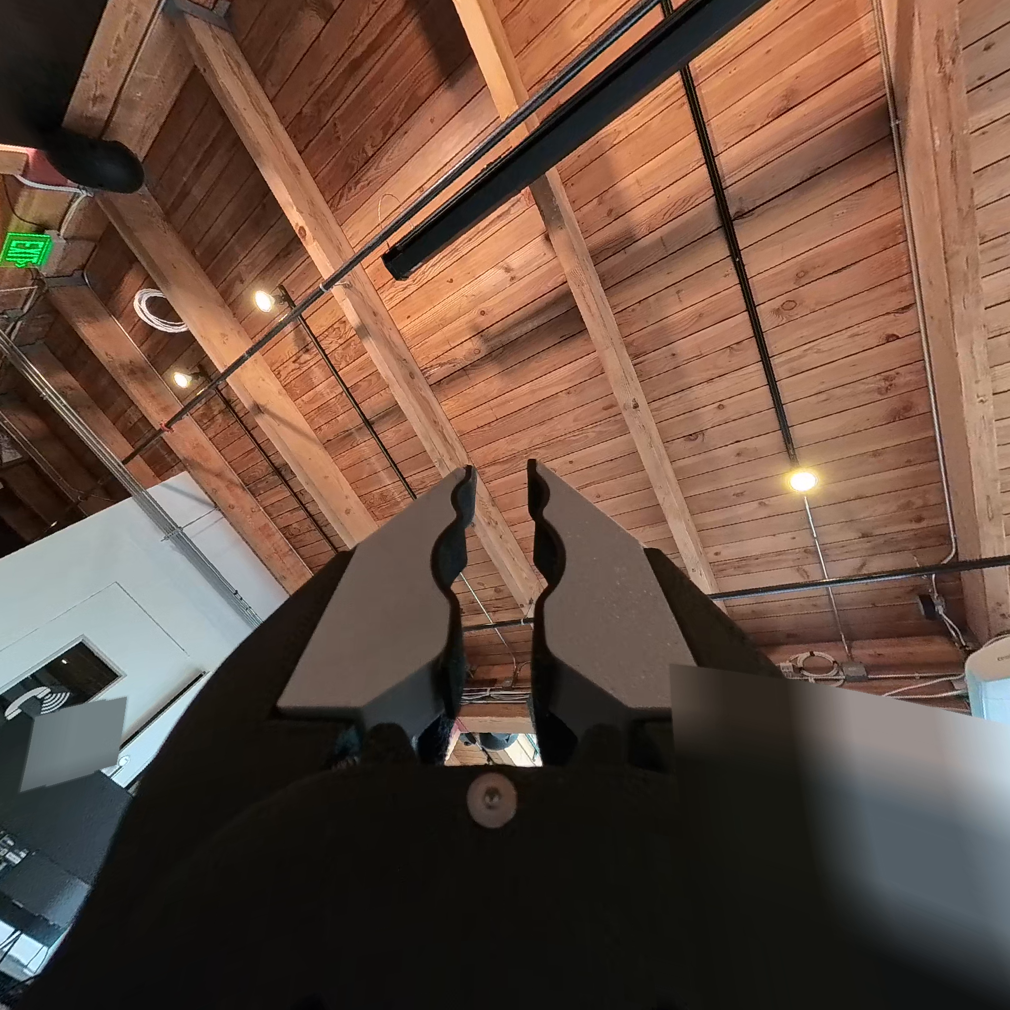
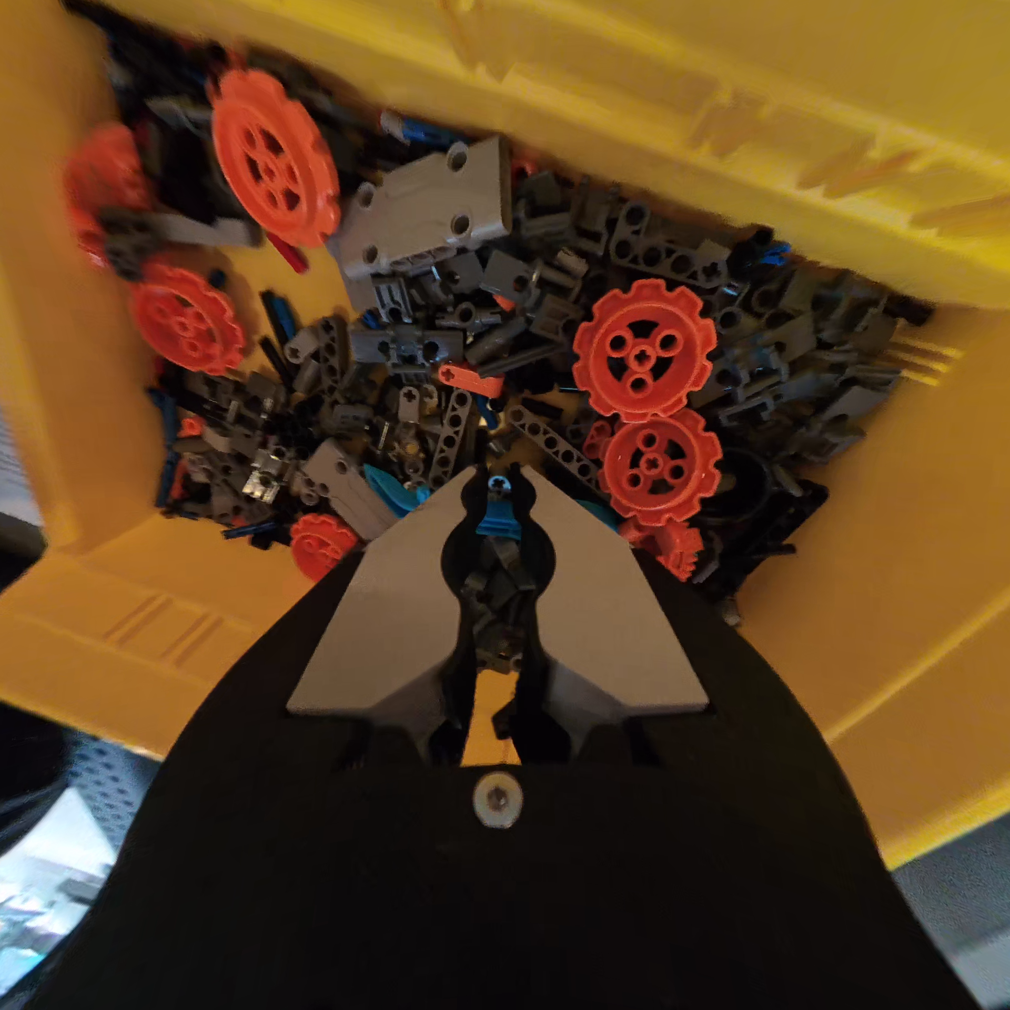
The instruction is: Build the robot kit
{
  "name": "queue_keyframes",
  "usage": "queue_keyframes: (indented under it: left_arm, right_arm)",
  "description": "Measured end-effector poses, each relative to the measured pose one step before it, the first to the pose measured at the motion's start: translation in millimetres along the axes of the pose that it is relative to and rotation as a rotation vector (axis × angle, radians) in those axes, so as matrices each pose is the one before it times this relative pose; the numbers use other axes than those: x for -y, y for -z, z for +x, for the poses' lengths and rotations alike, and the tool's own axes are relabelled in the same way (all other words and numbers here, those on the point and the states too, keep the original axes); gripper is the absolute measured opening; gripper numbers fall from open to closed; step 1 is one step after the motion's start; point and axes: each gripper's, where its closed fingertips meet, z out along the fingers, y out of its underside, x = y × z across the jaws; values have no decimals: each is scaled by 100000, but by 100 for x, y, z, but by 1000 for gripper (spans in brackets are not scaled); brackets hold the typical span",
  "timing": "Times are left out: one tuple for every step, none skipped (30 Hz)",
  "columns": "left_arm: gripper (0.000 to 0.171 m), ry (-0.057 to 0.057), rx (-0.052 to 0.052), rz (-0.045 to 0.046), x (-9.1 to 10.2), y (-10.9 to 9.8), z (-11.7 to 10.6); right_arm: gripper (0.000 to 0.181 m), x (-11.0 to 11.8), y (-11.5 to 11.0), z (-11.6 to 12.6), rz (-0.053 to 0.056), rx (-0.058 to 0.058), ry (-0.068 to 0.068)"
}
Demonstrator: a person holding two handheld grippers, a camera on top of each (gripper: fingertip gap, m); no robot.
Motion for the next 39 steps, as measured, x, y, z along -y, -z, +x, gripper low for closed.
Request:
queue_keyframes:
  left_arm:
    - [16, 4, -13, -24, 1, -5, 14]
    - [16, -16, -10, 77, 24, 6, 2]
    - [16, -87, 35, 144, 47, 12, -8]
    - [16, -140, 61, 137, 41, 17, -3]
    - [16, -90, 50, 81, 16, 7, -8]
    - [16, 4, -18, -2, 4, 3, 11]
    - [16, 23, -59, -85, -12, -3, 13]
    - [16, -77, -7, -62, -1, 1, 16]
    - [16, -156, 13, 34, 13, -6, 8]
    - [16, -178, 6, 11, 36, 8, 13]
    - [16, -229, 78, 27, 61, 7, 0]
    - [16, -248, 158, 211, 106, 29, -34]
    - [16, -161, 177, 287, 130, 26, -51]
    - [16, -78, 98, 269, 133, 32, -50]
    - [16, -185, 141, 221, 108, 29, -52]
    - [16, -323, 242, 168, 51, 10, -54]
    - [16, -172, 142, 43, -7, -4, -37]
    - [16, 77, -21, -202, -77, -15, -15]
    - [16, 139, -29, -410, -129, -45, -16]
    - [16, 117, 14, -496, -163, -49, -21]
    - [16, 169, -11, -462, -194, -53, -19]
    - [16, 198, -58, -426, -193, -51, 2]
    - [16, 60, -61, -485, -206, -62, 12]
    - [17, -110, -43, -494, -203, -60, 30]
    - [17, -161, -76, -394, -158, -42, 42]
    - [17, -98, -133, -292, -131, -31, 76]
    - [17, -65, -188, -244, -93, -26, 79]
    - [17, -172, -149, -179, -53, -5, 77]
    - [17, -313, -70, -53, -32, -3, 85]
    - [17, -365, -77, 43, -5, 2, 83]
    - [17, -333, -101, 43, 4, 10, 82]
    - [16, -257, -106, -2, -6, 0, 83]
    - [16, -191, -88, -70, -23, -10, 47]
    - [16, -158, -40, -98, -27, -15, 22]
    - [16, -77, 30, -53, -21, -8, -10]
    - [16, 69, 44, -30, -35, -5, -18]
    - [16, 125, 19, -88, -47, -12, -40]
    - [16, 52, 37, -183, -65, -19, -28]
    - [16, 42, 20, -210, -55, -25, -19]
  right_arm:
    - [7, 128, 310, -203, 2315, 3715, -3045]
    - [7, 126, 290, -149, 2355, 3173, -3159]
    - [7, 131, 300, -187, 2353, 3228, -2770]
    - [6, 184, 305, -212, 2704, 3004, -2359]
    - [6, 168, 305, -121, 2416, 2069, -2010]
    - [6, 153, 285, -17, 2209, 1040, -1325]
    - [6, 181, 278, 11, 2208, 570, -1098]
    - [6, 97, 259, -113, 1508, 1148, -1147]
    - [6, 30, 258, -147, 995, 1002, -1325]
    - [6, -12, 320, -196, 1058, 606, -849]
    - [6, -112, 437, -359, 1090, 624, -371]
    - [6, -295, 584, -475, 800, 229, 51]
    - [6, -467, 766, -515, 853, -989, 600]
    - [6, -597, 982, -715, 1282, -1260, 1504]
    - [6, -707, 1182, -853, 1734, -1925, 1860]
    - [6, -998, 1385, -918, 623, -2747, 1754]
    - [6, -1241, 1591, -769, 59, -4441, 1804]
    - [6, -1467, 1732, -657, 125, -5492, 1728]
    - [6, -1793, 1795, -688, -186, -4857, 654]
    - [6, -2179, 1754, -503, -910, -5299, -865]
    - [6, -2523, 1592, -303, -960, -5612, -1674]
    - [6, -2703, 1332, -327, -353, -4195, -2767]
    - [6, -2949, 974, -101, -593, -3818, -4397]
    - [6, -3229, 541, 251, -1356, -4148, -5754]
    - [6, -3454, 16, 504, -2270, -3570, -6497]
    - [6, -3439, -538, 590, -2398, -2271, -6576]
    - [6, -3156, -1028, 442, -1234, 380, -7161]
    - [6, -2974, -1348, 445, -1367, 1955, -8344]
    - [6, -2771, -1499, 560, -1907, 2214, -8101]
    - [6, -2418, -1471, 813, -2141, 667, -6309]
    - [6, -1846, -1331, 968, -790, -1002, -4010]
    - [6, -1293, -1123, 890, 373, -1330, -3217]
    - [6, -929, -948, 785, 554, -1168, -3058]
    - [6, -792, -807, 615, -403, -816, -2282]
    - [6, -617, -673, 362, -624, 68, -1353]
    - [6, -402, -491, 307, -506, -208, -907]
    - [6, -204, -323, 194, -293, -174, -487]
    - [6, -69, -205, 40, -255, 419, 5]
    - [6, -22, -137, -3, -506, 478, 114]
